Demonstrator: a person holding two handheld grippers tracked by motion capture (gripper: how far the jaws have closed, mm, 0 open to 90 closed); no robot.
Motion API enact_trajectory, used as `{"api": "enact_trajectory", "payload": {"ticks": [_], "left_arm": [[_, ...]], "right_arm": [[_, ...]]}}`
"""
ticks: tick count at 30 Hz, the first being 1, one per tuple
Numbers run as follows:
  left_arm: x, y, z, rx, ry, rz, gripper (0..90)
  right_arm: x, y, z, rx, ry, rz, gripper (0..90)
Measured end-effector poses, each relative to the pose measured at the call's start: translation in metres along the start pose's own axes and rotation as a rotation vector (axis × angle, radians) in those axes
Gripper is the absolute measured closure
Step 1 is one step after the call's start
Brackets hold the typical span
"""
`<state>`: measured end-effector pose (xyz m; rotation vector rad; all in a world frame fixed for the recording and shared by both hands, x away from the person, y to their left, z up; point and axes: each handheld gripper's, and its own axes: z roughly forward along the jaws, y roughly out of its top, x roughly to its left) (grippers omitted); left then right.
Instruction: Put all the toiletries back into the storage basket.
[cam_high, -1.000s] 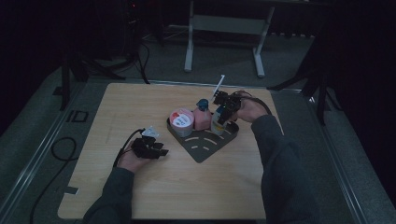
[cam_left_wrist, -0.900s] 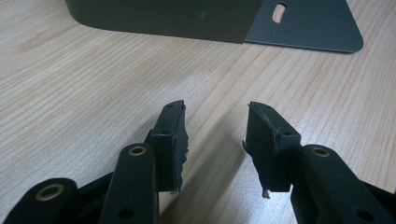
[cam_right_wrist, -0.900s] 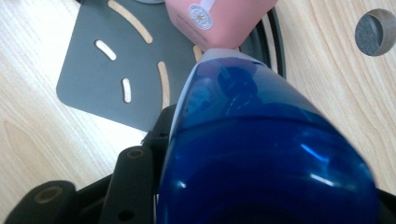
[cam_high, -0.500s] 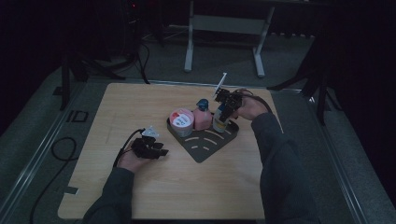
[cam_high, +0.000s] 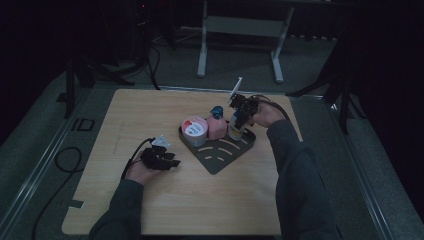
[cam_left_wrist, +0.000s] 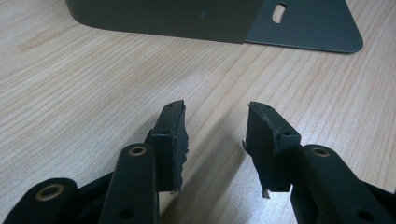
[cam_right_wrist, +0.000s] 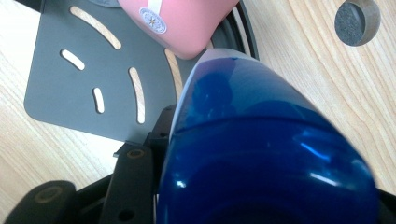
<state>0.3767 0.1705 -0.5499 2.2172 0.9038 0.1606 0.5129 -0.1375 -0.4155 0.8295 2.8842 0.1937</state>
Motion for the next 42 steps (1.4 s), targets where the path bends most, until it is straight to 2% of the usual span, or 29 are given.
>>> {"api": "enact_trajectory", "payload": {"ticks": [20, 42], "left_arm": [[0.0, 0.0, 0.0, 0.0, 0.002, 0.0, 57.4], [0.0, 0.0, 0.0, 0.0, 0.003, 0.001, 57.4]], "right_arm": [[-0.008, 0.008, 0.007, -0.025, -0.006, 0.049, 54.8], [-0.01, 0.017, 0.016, -0.043, -0.007, 0.087, 54.8]]}}
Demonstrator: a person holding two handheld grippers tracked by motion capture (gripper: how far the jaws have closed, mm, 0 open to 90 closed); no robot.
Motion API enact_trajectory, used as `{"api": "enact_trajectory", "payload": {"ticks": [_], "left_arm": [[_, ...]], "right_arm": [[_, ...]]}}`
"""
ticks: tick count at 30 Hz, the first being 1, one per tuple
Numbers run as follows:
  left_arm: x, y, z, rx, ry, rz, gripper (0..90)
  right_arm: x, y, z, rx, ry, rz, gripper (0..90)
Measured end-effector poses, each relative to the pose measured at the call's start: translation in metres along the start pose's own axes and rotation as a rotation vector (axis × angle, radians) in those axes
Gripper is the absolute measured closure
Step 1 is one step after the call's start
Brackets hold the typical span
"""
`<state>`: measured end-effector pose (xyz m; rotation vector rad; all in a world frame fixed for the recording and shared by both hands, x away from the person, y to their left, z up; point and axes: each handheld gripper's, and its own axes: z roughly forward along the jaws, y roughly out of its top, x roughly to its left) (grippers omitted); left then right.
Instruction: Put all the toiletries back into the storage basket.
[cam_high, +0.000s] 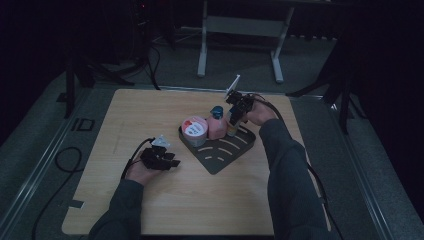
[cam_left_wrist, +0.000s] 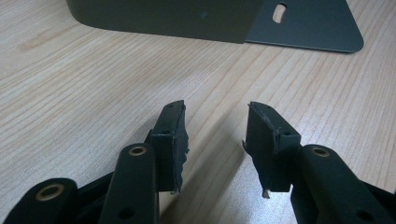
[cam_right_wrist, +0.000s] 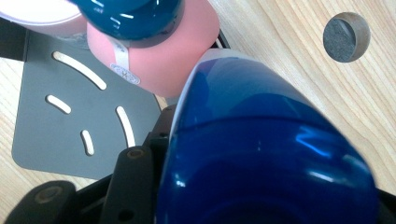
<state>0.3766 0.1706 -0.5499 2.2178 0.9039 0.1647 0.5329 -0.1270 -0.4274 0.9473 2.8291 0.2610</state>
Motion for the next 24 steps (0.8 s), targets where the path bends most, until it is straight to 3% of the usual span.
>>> {"api": "enact_trajectory", "payload": {"ticks": [24], "left_arm": [[0.0002, 0.0, 0.0001, -0.001, 0.0, -0.001, 57.3]], "right_arm": [[-0.003, 0.0049, 0.0051, -0.006, 0.006, 0.037, 54.5]]}}
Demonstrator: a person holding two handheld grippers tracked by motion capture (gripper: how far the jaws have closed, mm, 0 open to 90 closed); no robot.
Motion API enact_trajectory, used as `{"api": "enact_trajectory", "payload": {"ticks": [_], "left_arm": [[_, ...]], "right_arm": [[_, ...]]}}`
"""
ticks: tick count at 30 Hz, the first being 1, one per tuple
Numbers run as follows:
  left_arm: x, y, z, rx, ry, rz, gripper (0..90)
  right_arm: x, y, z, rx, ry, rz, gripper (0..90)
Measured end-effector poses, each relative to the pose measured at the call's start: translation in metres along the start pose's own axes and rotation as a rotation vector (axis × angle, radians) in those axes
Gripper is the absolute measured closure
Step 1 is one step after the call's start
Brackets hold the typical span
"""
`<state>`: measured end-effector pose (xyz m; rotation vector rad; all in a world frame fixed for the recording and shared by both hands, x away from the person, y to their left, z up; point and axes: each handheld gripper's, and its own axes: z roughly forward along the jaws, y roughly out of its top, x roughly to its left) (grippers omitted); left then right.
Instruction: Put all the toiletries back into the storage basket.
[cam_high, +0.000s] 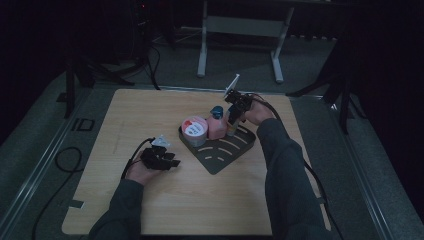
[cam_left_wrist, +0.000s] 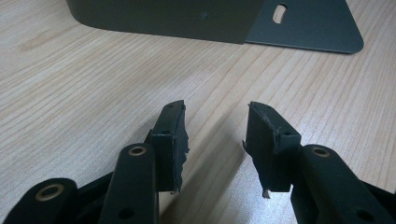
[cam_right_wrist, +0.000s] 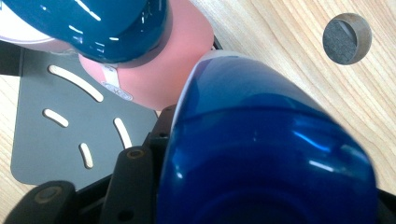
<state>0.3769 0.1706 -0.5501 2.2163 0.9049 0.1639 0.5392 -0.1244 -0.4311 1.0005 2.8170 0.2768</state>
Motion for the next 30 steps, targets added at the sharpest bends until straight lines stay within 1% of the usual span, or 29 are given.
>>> {"api": "enact_trajectory", "payload": {"ticks": [5, 7, 10, 14, 15, 17, 18, 19, 21, 22, 24, 26, 27, 28, 29, 30], "left_arm": [[-0.0001, 0.0, 0.0, 0.0, 0.0, 0.0, 57.2], [0.0, 0.0, 0.0, 0.0, 0.0, 0.0, 57.2], [-0.0001, 0.0, 0.0, 0.0, 0.0, 0.0, 57.1], [-0.0001, 0.0, 0.0, 0.0, 0.0, 0.001, 57.1], [-0.0001, 0.0, 0.0, 0.0, 0.0, 0.0, 57.1], [0.0, 0.0, -0.0001, 0.0, -0.001, 0.0, 57.1], [0.0, -0.0001, -0.0001, 0.0, -0.001, 0.0, 57.1], [0.0001, -0.0001, -0.0001, 0.0, -0.002, -0.001, 57.1], [0.0003, -0.0001, -0.0001, -0.001, -0.004, -0.002, 57.2], [0.0003, -0.0001, -0.0001, -0.001, -0.003, -0.001, 57.2], [0.0002, -0.0001, -0.0001, 0.0, -0.003, -0.001, 57.2], [0.0001, -0.0001, -0.0001, 0.0, -0.002, 0.0, 57.2], [0.0001, -0.0001, -0.0001, 0.0, -0.002, 0.0, 57.2], [0.0002, -0.0001, -0.0001, 0.0, -0.002, -0.001, 57.2], [0.0001, -0.0001, -0.0001, 0.0, -0.002, -0.001, 57.2], [0.0001, -0.0001, 0.0, 0.0, -0.002, 0.0, 57.2]], "right_arm": [[-0.0007, 0.0003, 0.0008, -0.014, 0.001, 0.001, 54.3], [0.0, 0.0013, 0.0013, -0.018, 0.002, 0.013, 54.1], [-0.0006, 0.0024, 0.0023, -0.034, 0.004, 0.019, 52.3], [0.0, 0.0031, 0.0017, -0.041, 0.023, 0.02, 46.1], [0.0006, 0.0031, 0.0016, -0.032, 0.026, 0.028, 44.2], [0.0, 0.0029, 0.0022, -0.029, 0.021, 0.025, 41.5], [0.0, 0.0025, 0.0024, -0.03, 0.024, 0.02, 38.0], [0.0003, 0.0024, 0.0022, -0.033, 0.011, 0.013, 36.2], [0.0002, 0.0024, 0.0014, -0.036, 0.002, 0.016, 34.7], [-0.0001, 0.0019, -0.0006, -0.039, 0.005, 0.025, 29.4], [-0.0008, 0.0011, -0.0017, -0.042, 0.008, 0.021, 26.5], [-0.0007, 0.0005, -0.0023, -0.037, -0.002, 0.02, 19.1], [-0.0001, -0.0005, -0.0027, -0.034, -0.004, 0.019, 18.6], [0.0007, -0.0014, -0.0028, -0.031, 0.003, 0.014, 15.8], [0.0019, -0.002, -0.0028, -0.023, -0.005, 0.006, 13.7], [0.0033, -0.0029, -0.0035, -0.025, -0.021, -0.004, 14.1]]}}
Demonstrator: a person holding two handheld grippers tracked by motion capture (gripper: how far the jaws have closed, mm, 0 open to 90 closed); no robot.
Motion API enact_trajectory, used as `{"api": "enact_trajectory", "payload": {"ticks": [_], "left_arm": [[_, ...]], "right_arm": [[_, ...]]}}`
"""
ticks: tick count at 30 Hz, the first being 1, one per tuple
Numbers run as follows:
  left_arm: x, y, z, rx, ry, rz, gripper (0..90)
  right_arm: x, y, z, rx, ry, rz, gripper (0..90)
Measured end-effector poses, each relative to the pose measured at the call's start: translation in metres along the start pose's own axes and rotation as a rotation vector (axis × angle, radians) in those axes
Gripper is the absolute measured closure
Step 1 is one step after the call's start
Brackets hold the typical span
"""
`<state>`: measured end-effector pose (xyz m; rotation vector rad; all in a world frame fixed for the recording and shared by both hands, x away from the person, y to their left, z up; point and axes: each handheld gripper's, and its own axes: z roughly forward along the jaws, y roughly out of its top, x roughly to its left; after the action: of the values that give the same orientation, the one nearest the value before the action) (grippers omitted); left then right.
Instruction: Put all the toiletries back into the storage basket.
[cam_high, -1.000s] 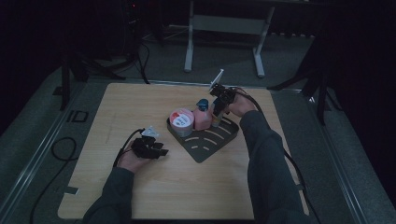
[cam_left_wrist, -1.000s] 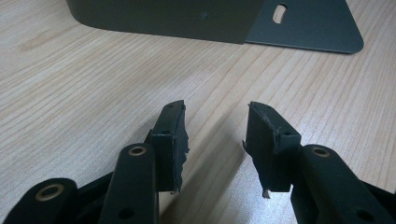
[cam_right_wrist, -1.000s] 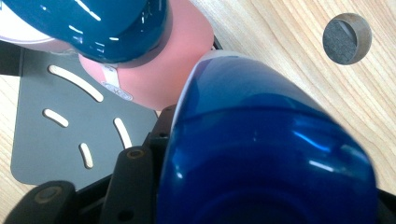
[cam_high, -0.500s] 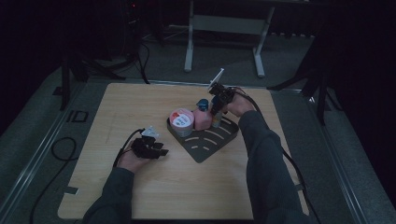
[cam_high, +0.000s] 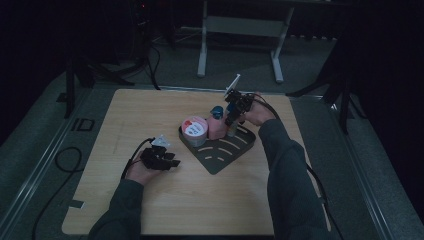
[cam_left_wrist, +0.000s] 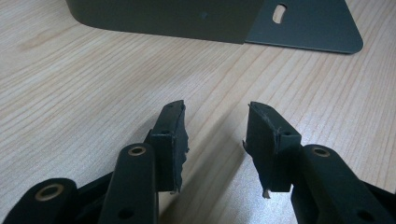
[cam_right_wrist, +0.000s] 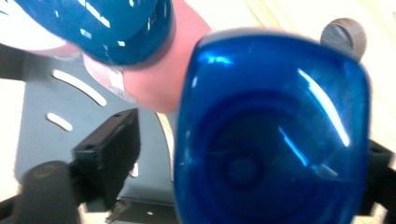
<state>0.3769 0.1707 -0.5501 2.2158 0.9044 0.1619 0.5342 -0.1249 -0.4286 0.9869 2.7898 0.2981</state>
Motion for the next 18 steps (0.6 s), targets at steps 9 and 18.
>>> {"api": "enact_trajectory", "payload": {"ticks": [9, 18], "left_arm": [[0.0, 0.0, 0.0, -0.001, 0.0, -0.002, 57.2], [0.0, 0.0, 0.0, -0.002, 0.003, 0.0, 57.2]], "right_arm": [[-0.001, -0.019, -0.01, -0.054, -0.003, 0.004, 12.2], [-0.002, -0.045, -0.026, -0.105, -0.045, 0.002, 12.2]]}}
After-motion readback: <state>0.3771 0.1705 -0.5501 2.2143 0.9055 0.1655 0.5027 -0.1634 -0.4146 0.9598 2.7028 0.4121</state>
